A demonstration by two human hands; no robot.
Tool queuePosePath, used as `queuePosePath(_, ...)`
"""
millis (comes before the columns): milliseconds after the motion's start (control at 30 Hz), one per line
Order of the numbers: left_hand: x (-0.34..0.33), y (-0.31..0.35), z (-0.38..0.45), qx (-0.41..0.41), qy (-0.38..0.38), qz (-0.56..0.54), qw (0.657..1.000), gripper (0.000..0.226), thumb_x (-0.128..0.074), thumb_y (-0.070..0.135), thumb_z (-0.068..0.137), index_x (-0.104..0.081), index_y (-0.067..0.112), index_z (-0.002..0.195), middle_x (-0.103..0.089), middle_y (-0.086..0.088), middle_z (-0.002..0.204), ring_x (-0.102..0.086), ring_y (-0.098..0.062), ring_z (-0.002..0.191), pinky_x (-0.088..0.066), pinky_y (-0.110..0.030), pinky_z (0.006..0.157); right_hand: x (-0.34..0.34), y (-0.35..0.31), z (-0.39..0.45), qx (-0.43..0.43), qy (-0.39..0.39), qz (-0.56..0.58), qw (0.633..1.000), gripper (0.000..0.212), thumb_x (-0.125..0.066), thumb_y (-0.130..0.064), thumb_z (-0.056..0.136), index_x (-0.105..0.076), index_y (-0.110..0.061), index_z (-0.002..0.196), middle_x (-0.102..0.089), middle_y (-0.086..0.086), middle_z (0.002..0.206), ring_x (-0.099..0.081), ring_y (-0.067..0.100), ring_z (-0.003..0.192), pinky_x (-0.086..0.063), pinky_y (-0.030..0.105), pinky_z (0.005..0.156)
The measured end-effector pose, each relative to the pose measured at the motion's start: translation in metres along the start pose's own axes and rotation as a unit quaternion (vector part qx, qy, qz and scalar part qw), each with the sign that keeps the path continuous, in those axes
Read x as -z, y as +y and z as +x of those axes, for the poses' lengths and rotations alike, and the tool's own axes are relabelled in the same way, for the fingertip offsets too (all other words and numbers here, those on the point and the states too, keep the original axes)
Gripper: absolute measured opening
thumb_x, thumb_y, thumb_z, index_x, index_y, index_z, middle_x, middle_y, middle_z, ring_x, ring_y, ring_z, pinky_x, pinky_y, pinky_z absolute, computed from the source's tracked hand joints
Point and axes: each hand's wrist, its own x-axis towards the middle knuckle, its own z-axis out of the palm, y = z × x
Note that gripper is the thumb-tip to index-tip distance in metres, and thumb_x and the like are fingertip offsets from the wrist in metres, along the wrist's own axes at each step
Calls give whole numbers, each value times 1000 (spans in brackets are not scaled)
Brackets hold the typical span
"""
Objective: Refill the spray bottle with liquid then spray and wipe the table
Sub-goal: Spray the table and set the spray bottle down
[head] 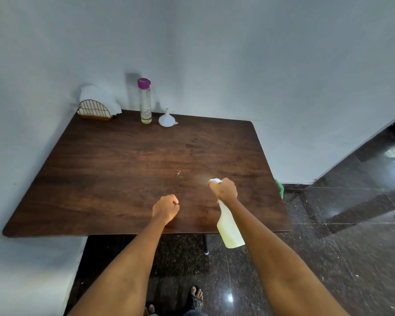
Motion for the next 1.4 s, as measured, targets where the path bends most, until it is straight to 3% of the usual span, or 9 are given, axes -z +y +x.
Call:
queuePosePath(100,-3,3,-1,-7,-10,1,1000,23,-50,21,92,-61,18,112,-67,-2,113,-61,-20,105,-48,-32,88,0,3,-4,7,24,-14,1000,46,-52,-38,85,-58,-3,114,-66,11,111,-63,30,103,-49,33,85)
queuePosePath(333,-1,0,2,-15,-11,11,1000,23,-51,22,93,-61,18,113,-66,-2,114,-61,-19,105,-48,-32,88,-5,2,-6,10,-5,92,996,43,-55,-39,86,-51,-5,113,-66,4,75,-67,22,67,-59,39,76)
queuePosePath(533,21,-6,9,-25,1,14,1000,23,-51,22,92,-61,18,113,-66,-2,114,-62,-20,106,-47,-32,89,-13,-26,-7,52,10,120,991,39,-57,-38,86,-58,-3,104,-70,11,88,-66,22,67,-57,29,58)
queuePosePath(700,40,-14,23,-26,17,22,999,24,-50,20,92,-62,17,113,-67,-2,114,-61,-20,106,-47,-33,90,-16,-61,-6,93,14,117,989,24,-58,-29,82,-59,-6,89,-67,8,81,-68,28,76,-59,40,72)
queuePosePath(800,48,-15,31,-19,17,31,999,25,-50,20,93,-62,18,114,-66,-1,115,-61,-19,106,-47,-32,90,-20,-79,2,129,22,136,982,8,-57,-16,84,-57,-9,78,-59,3,72,-64,24,72,-58,37,72)
queuePosePath(900,53,-14,49,-5,15,36,999,25,-49,22,91,-62,20,113,-66,-1,116,-61,-20,107,-48,-32,91,-21,-101,16,152,23,172,973,15,-56,-12,86,-56,-13,71,-56,2,69,-59,17,68,-55,34,71)
queuePosePath(1000,57,-8,72,10,17,53,998,25,-49,22,91,-61,21,113,-65,-1,116,-61,-19,107,-48,-32,91,-24,-123,40,181,1,206,962,4,-57,-11,89,-58,-12,84,-54,-1,73,-58,15,73,-56,35,75)
queuePosePath(1100,62,1,102,26,30,50,998,23,-50,22,92,-61,20,112,-65,0,114,-62,-17,105,-50,-31,89,-21,-140,71,217,-22,205,954,18,-58,-13,90,-60,-3,104,-58,6,86,-61,22,81,-58,39,79)
queuePosePath(1400,81,41,206,60,49,41,996,23,-48,22,92,-61,20,111,-66,-1,111,-61,-18,105,-47,-31,88,-14,-168,205,358,40,170,917,12,-60,-1,85,-62,8,93,-64,25,79,-63,36,68,-57,44,64)
